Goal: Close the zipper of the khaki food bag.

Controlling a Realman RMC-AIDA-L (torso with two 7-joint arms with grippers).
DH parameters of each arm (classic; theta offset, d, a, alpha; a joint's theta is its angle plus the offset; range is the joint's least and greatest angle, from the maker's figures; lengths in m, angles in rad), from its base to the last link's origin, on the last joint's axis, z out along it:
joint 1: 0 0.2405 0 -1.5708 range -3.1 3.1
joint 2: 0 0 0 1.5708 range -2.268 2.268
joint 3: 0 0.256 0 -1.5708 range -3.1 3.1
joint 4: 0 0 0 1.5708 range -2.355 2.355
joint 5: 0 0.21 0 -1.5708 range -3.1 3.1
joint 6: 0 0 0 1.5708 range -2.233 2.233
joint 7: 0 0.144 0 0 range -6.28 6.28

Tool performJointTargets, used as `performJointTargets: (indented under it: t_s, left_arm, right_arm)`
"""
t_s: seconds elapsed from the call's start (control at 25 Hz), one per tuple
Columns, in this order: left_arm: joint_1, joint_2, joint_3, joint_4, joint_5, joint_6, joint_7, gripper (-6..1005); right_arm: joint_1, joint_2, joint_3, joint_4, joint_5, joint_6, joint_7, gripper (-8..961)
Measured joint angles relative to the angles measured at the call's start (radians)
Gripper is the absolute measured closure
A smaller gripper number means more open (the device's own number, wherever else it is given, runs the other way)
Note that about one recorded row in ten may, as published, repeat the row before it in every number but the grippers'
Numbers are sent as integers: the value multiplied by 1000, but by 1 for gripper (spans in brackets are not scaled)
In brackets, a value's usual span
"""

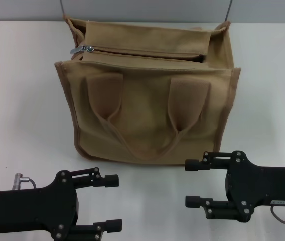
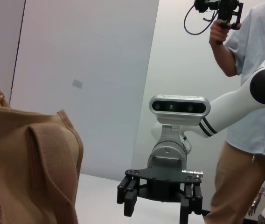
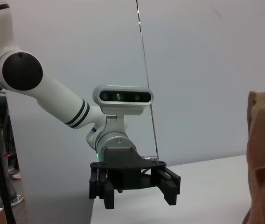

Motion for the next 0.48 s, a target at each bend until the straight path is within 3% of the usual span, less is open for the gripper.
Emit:
performJointTargets:
  t_s: [0.48]
  left_arm:
    - [-3, -3, 0, 0, 0, -9, 0, 263]
  right_arm:
    - [2, 6, -1, 7, 0, 20, -4, 309]
